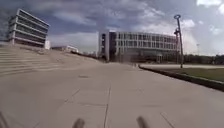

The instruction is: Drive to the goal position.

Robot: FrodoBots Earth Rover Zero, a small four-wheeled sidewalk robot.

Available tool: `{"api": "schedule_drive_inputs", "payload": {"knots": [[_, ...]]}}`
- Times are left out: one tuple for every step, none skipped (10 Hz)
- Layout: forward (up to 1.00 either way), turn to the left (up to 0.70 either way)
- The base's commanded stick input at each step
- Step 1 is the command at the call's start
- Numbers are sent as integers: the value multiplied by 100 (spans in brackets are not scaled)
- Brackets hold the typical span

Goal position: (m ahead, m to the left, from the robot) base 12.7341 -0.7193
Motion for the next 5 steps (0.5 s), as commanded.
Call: {"api": "schedule_drive_inputs", "payload": {"knots": [[70, 0], [70, 0], [70, 0], [70, 0], [70, 0]]}}
